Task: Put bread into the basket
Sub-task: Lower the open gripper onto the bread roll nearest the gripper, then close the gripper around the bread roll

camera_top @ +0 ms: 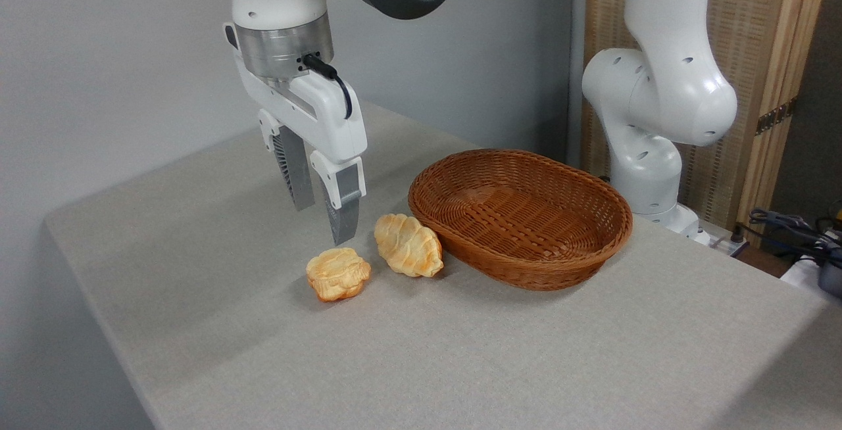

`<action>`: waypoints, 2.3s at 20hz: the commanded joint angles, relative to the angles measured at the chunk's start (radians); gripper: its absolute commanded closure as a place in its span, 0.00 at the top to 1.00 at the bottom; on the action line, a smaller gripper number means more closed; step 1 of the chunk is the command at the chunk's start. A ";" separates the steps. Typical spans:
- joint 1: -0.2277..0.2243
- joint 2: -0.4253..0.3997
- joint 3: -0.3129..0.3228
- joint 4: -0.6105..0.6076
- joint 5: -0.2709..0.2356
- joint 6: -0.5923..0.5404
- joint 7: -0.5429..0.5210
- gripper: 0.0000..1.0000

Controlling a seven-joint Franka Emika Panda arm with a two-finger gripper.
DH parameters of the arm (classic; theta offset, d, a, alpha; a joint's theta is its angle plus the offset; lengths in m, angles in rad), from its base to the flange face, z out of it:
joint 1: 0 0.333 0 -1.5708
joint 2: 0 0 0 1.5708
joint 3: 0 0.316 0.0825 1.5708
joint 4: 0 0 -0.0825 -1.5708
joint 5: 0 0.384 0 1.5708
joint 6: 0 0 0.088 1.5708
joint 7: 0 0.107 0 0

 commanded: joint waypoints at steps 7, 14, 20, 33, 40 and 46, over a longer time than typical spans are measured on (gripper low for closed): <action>-0.003 0.003 0.003 -0.047 -0.021 -0.016 0.010 1.00; -0.072 0.037 0.001 -0.138 -0.015 0.081 0.013 1.00; -0.123 0.099 0.001 -0.144 -0.015 0.141 0.009 1.00; -0.135 0.138 0.003 -0.143 0.059 0.157 0.022 0.83; -0.135 0.138 0.003 -0.143 0.067 0.154 0.032 0.40; -0.135 0.138 0.003 -0.141 0.067 0.153 0.033 0.40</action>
